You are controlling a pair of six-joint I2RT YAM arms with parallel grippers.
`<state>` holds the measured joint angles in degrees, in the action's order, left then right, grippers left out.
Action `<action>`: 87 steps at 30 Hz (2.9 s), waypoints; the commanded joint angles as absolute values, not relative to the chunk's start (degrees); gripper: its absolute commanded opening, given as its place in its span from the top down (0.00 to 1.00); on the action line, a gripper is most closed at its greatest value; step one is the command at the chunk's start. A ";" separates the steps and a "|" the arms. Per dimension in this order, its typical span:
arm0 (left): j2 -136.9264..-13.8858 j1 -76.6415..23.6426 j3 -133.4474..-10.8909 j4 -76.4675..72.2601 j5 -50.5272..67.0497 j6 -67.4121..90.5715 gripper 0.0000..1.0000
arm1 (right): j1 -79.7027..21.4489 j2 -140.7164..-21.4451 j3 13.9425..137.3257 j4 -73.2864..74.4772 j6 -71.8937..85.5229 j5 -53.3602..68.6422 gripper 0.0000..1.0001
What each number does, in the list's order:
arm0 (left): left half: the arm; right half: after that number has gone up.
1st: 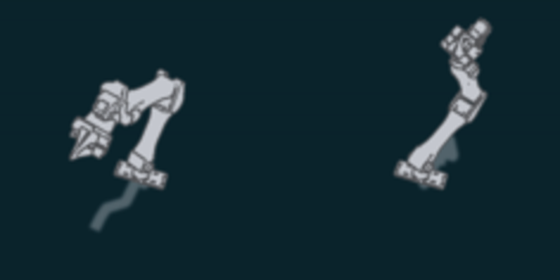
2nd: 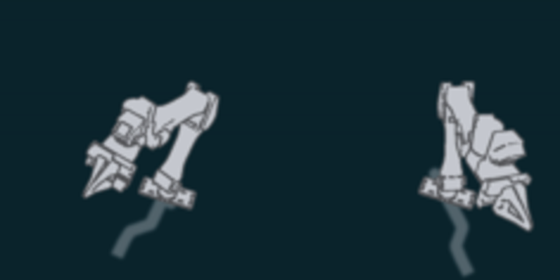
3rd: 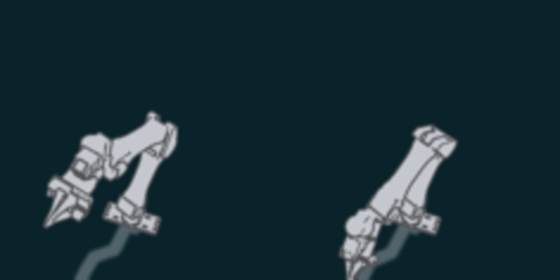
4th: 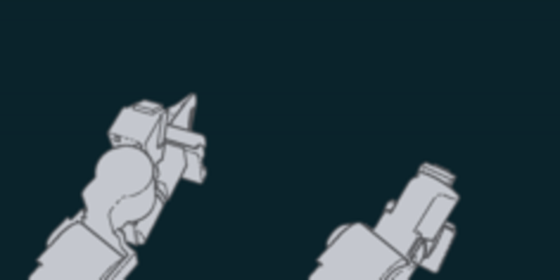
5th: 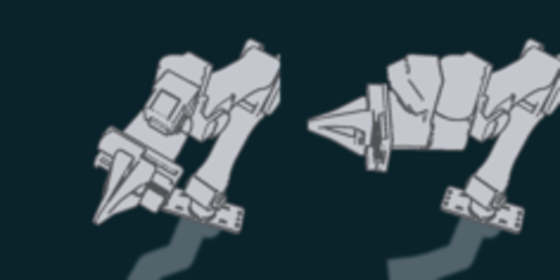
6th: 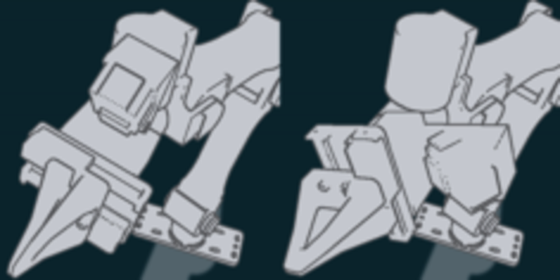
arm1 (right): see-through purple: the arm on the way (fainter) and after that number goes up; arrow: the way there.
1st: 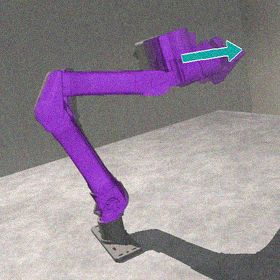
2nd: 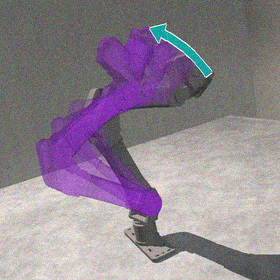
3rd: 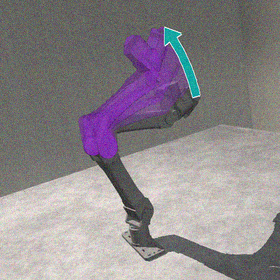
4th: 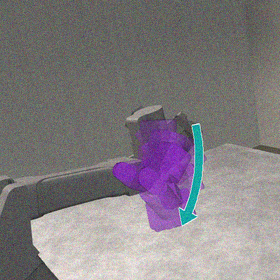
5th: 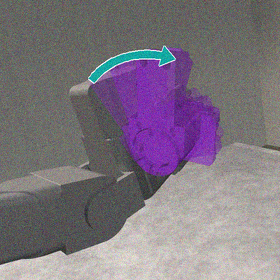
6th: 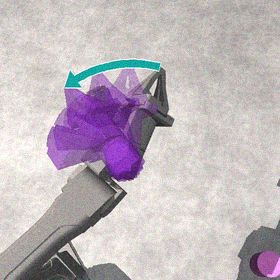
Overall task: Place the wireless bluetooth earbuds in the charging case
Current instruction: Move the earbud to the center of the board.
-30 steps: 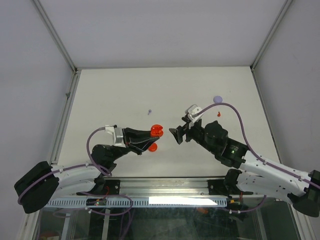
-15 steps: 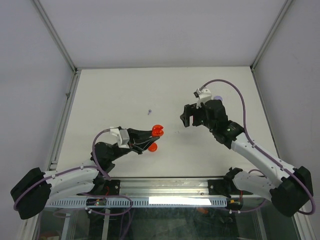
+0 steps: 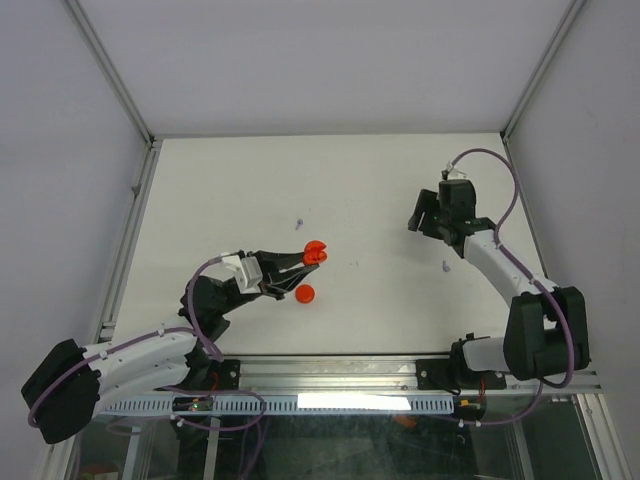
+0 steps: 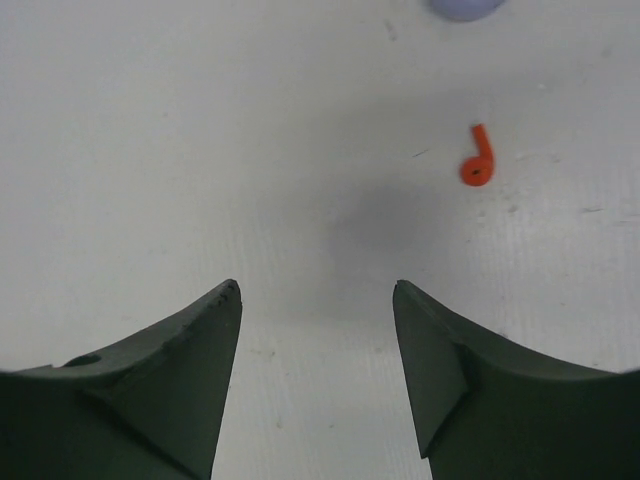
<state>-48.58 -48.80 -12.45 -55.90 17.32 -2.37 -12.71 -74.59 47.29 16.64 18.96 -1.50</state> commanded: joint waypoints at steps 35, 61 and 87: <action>-55.52 -27.27 -15.05 -69.17 39.52 3.35 0.91 | -3.07 -100.54 59.99 15.58 17.62 -12.99 0.78; -55.11 -27.06 -14.97 -68.56 39.77 3.63 0.90 | -30.60 -89.94 51.30 24.84 20.42 -8.65 0.74; -55.37 -27.07 -15.20 -68.63 40.69 4.05 0.90 | -37.28 -93.04 53.85 19.84 22.23 -5.06 0.60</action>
<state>-55.90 -27.64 -13.72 -65.89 39.38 3.57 -35.99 -91.31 50.74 23.11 21.19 -5.19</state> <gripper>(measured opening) 0.220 0.397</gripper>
